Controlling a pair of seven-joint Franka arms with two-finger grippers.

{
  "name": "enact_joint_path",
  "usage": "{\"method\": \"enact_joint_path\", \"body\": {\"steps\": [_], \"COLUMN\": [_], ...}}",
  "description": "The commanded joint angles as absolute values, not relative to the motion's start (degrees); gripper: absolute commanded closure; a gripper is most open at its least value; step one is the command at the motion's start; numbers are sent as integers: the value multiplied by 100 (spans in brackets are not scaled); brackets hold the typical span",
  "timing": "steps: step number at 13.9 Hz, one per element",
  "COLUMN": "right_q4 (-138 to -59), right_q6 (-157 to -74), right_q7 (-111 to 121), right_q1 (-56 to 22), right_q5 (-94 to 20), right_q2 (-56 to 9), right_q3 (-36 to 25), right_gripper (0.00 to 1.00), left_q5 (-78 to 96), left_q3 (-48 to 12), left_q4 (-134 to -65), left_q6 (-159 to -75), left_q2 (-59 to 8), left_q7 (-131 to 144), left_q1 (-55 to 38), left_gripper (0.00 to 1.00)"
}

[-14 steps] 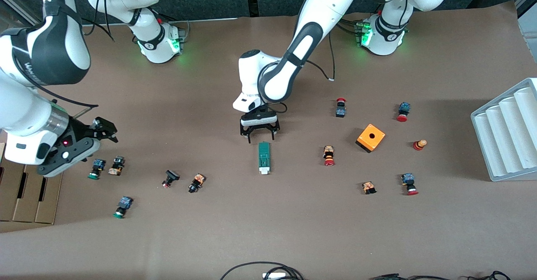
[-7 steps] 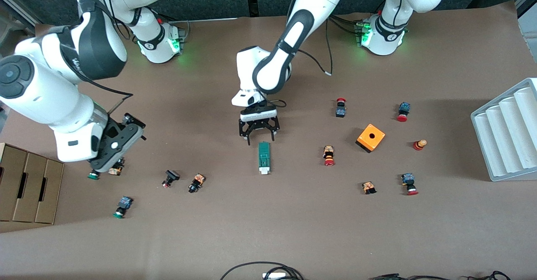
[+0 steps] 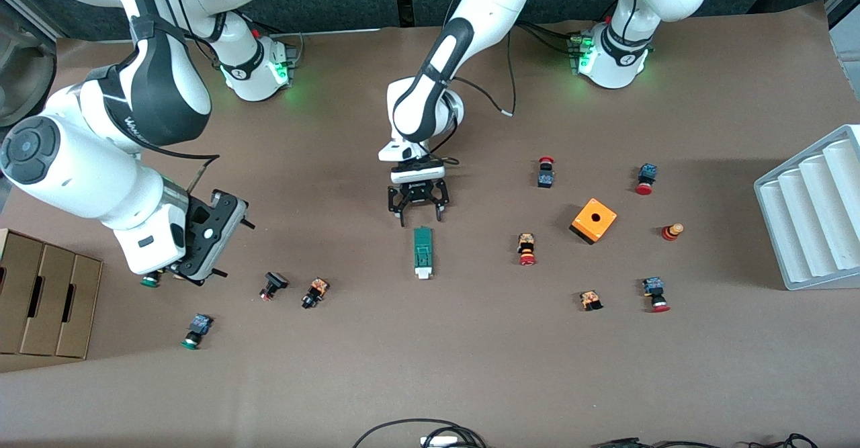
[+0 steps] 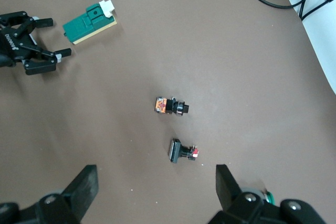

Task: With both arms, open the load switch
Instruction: 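Grip the switch base with the left gripper while the right gripper nears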

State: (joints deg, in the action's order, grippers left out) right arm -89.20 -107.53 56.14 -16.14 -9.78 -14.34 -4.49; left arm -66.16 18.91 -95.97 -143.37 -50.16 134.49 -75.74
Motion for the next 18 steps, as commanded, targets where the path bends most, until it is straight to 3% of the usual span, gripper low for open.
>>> {"method": "enact_joint_path", "body": {"steps": [1, 5, 10, 18], "right_q4": [-8657, -8640, -8613, -8438], "right_q6": [-10740, -10828, -10951, -11399], "right_q7": [6046, 6451, 6442, 6398], "right_q1": [-1600, -1705, -2126, -2206], "right_q5": [-1134, -1134, -1108, -1134], "right_q2": [-1538, -1739, -2003, -2487], "right_q3": [-475, -413, -422, -264], "right_gripper": [0, 0, 0, 0], "left_q5": [-6750, -6846, -8375, -8420], "left_q3": [2048, 2057, 2074, 2066], "left_q4": [-9510, -9457, -9466, -9396], "left_q6": [-14239, -14037, -13343, -13263], "left_q2": [-5229, -5238, -5256, -5580], "left_q7": [13728, 13772, 15239, 15240], "left_q1": [-7796, -7831, -7884, -7989], "left_gripper": [0, 1, 1, 4]}}
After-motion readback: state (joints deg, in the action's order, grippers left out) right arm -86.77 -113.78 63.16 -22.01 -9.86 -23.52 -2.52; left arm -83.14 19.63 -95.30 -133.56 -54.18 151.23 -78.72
